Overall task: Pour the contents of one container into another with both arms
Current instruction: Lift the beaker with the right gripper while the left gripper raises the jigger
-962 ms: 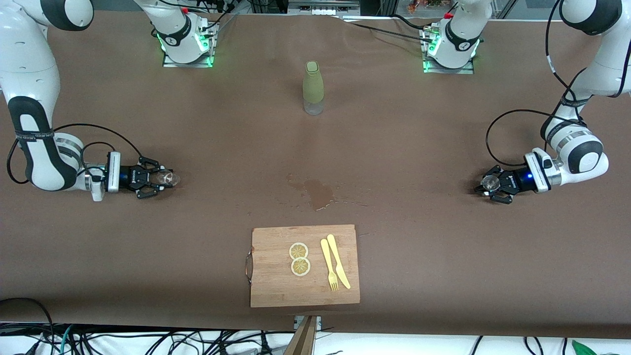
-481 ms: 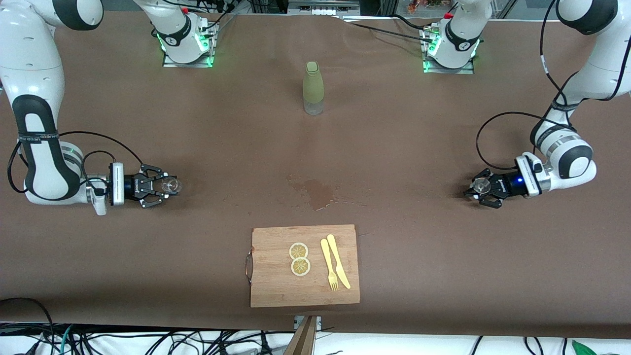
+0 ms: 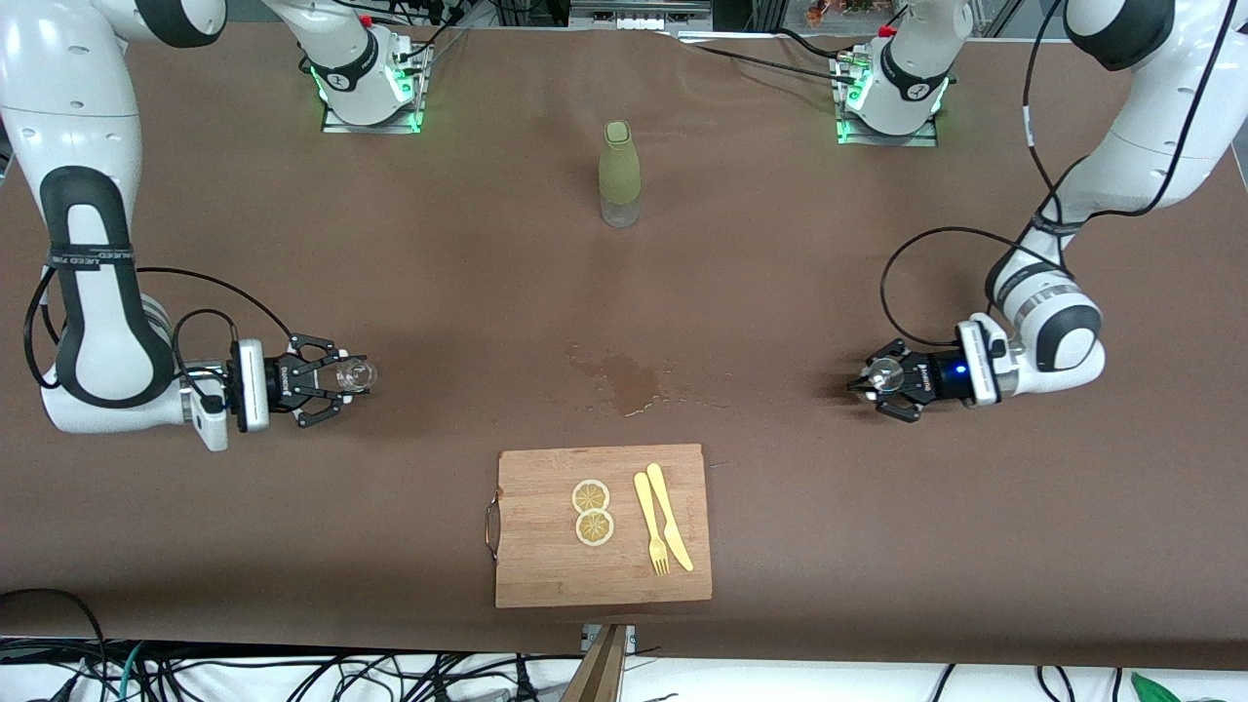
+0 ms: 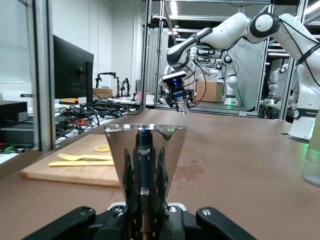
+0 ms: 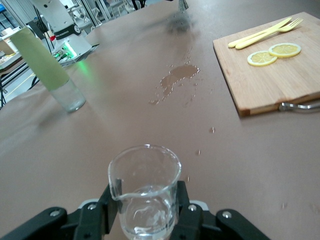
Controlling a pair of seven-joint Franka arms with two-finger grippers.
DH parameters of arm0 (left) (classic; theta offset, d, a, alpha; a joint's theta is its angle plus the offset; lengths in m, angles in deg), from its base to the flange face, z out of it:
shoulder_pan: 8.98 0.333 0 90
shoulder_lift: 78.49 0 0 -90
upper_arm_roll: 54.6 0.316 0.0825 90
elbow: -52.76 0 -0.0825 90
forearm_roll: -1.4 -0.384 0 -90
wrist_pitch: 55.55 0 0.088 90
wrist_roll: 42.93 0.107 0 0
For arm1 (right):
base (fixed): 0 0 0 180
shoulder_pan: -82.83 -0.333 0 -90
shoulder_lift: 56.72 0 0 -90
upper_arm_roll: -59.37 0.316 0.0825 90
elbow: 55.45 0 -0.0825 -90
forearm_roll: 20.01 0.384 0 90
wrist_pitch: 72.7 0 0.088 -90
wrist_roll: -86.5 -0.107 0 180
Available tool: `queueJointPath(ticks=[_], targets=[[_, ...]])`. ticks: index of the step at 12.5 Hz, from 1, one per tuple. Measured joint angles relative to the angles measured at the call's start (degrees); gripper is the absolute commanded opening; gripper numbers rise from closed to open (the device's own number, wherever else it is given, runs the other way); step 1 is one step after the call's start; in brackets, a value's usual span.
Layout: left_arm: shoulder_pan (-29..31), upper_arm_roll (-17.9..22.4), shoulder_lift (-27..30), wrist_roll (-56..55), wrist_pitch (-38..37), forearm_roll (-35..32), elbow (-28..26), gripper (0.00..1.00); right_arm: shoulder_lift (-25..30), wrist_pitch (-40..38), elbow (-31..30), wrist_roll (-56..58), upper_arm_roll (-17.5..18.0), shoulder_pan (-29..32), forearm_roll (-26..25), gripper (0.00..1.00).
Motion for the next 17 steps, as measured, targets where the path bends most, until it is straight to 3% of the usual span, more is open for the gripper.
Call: queueJointPath(ticks=[7, 17], targets=[[-13.46, -2.52, -0.27, -0.68, 6.44, 10.36, -0.05, 0.00, 0.10, -0.11, 9.53, -22.51, 0.09, -9.97, -0.80, 0.22], [-25.04, -2.58, -2.60, -0.66, 12.07, 17.30, 1.78, 0.00, 0.10, 6.92, 17.48, -53.06, -0.09, -24.69, -8.37, 0.23]])
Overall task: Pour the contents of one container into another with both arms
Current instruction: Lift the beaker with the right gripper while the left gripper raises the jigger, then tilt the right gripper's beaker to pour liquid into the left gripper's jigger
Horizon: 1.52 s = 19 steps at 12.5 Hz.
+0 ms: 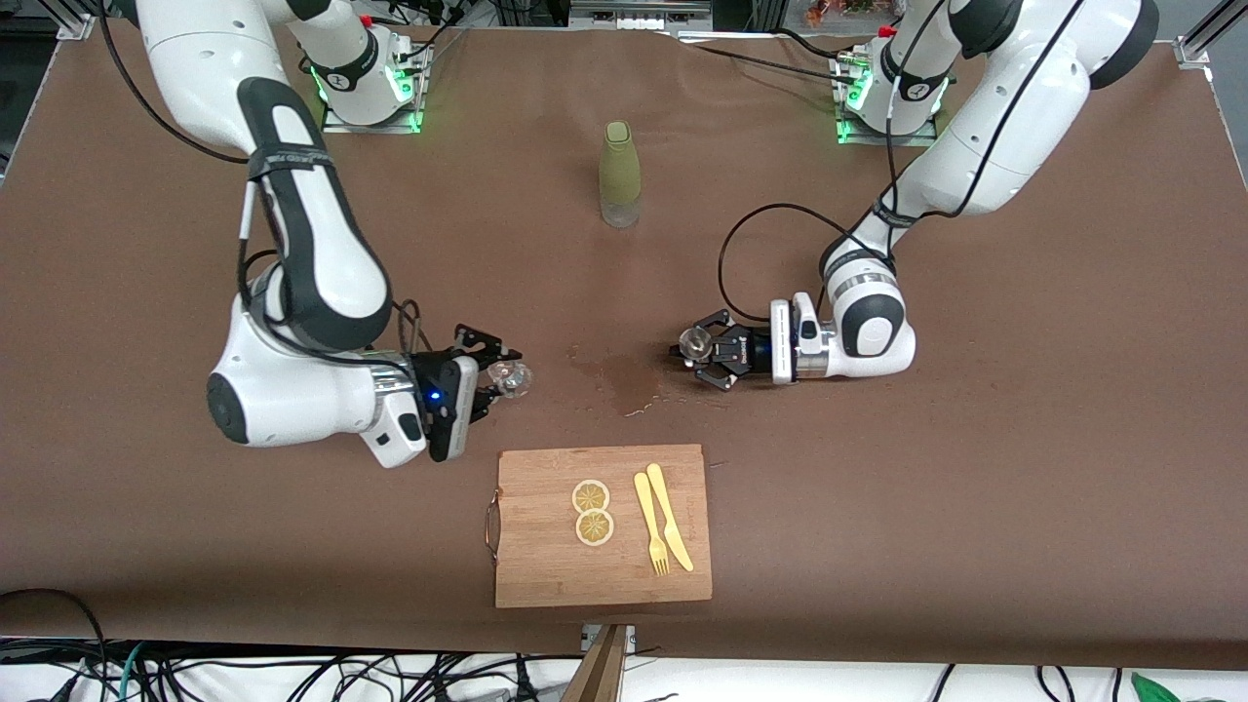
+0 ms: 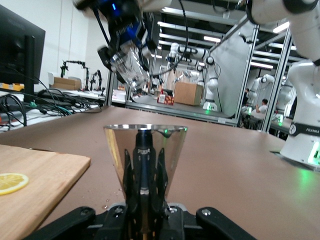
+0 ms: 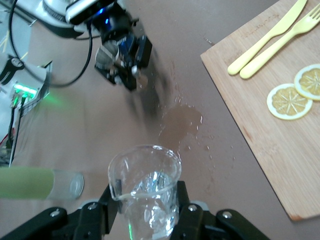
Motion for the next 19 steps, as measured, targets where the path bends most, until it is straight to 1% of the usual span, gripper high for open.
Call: queueJointPath(ticks=[2, 6, 11, 14, 19], targets=[[-1.50, 0.01, -0.93, 0.00, 1.78, 1.34, 1.88, 0.00, -0.01, 2.30, 0.03, -3.88, -0.02, -2.49, -0.29, 0.23], [-4.08, 0.00, -1.72, 0.00, 3.45, 4.18, 3.14, 0.00, -0.01, 4.30, 0.07, -9.43, -0.02, -5.00, -0.37, 0.22], [-6.63, 0.21, -4.44, 0.00, 6.02, 5.99, 8.29, 0.00, 1.14, 4.74, 0.69, -20.35, -0.01, -7.45, -0.38, 0.22], [-6.89, 0.23, -5.20, 0.00, 6.30, 6.04, 9.07, 0.00, 1.39, 4.70, 0.25, -24.18, -0.01, -7.80, -0.37, 0.22], [-7.01, 0.27, -5.21, 0.14, 6.37, 6.16, 9.44, 0.00, 1.39, 5.68, -1.66, -27.10, 0.02, -9.06, -0.36, 0.22]])
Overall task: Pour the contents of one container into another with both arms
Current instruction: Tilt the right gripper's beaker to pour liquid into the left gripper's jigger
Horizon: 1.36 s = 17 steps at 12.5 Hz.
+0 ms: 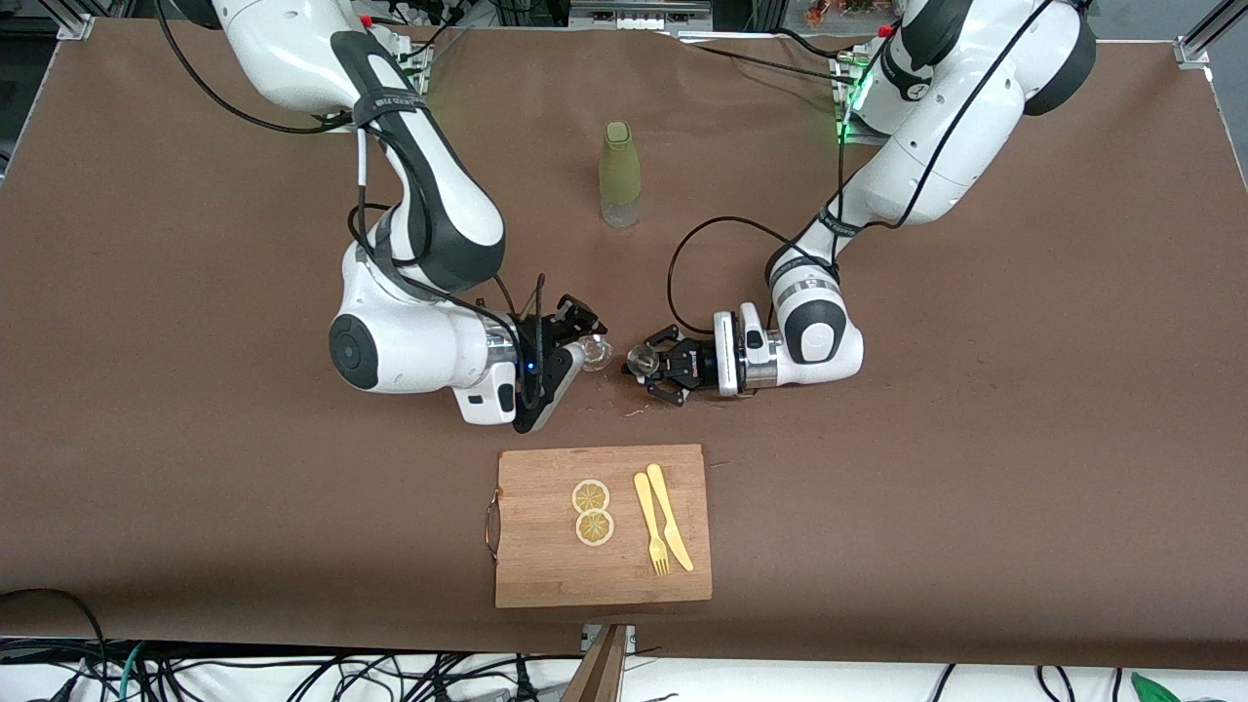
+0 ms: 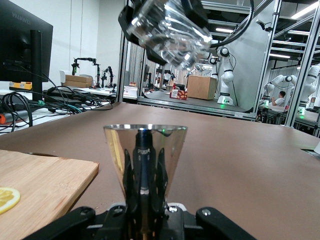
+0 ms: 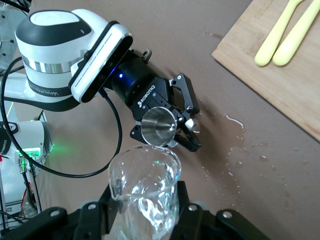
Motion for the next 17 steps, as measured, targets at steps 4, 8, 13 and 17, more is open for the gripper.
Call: queueJointPath(ticks=[4, 8, 13, 17], targets=[[-0.76, 0.10, -1.91, 0.34, 0.28, 0.12, 2.37, 0.00, 0.06, 0.90, -0.89, -3.60, 0.01, -1.93, 0.00, 0.22], [-1.34, 0.15, -3.56, 0.82, 0.32, 1.13, 4.30, 0.00, 0.81, 1.20, -3.26, -4.38, 0.00, -2.20, 0.01, 0.22], [-1.38, 0.52, -4.37, 0.85, 0.34, 1.13, 5.73, 0.00, 1.17, 2.16, -3.90, -6.33, 0.01, -3.29, 0.75, 0.22], [-2.07, 0.52, -5.21, 0.86, 0.34, 2.33, 6.18, 0.00, 1.50, 2.23, -3.90, -8.37, 0.01, -3.82, 1.67, 0.22]])
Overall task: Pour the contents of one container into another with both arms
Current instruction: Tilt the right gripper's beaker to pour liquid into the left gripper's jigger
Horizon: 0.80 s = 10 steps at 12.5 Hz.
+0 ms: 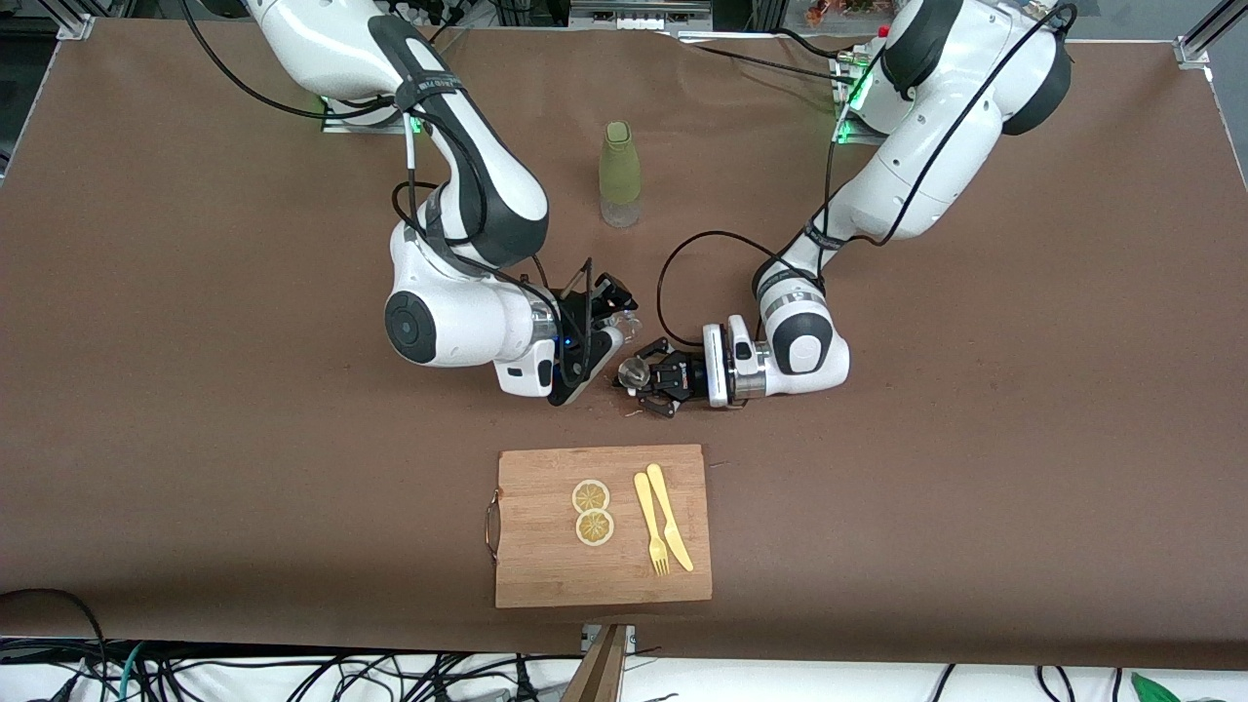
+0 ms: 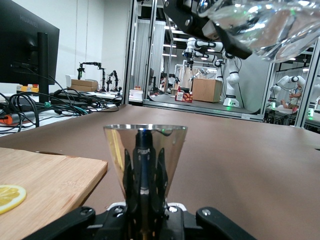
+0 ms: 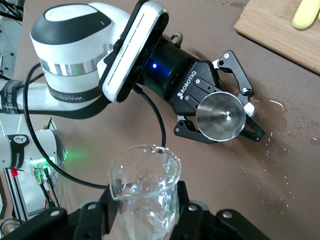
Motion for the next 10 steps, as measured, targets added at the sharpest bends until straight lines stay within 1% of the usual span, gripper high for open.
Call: queueJointPath(ticks=[3, 10], targets=[[-0.66, -0.02, -0.01, 0.06, 0.00, 0.71, 0.44, 0.00, 0.00, 0.04, -0.03, -0.29, -0.49, 0.02, 1.97, 0.22], [-0.66, -0.02, -0.01, 0.06, 0.00, 0.71, 0.51, 0.00, -0.02, 0.00, -1.05, -3.95, -1.32, 0.00, 2.99, 0.22]])
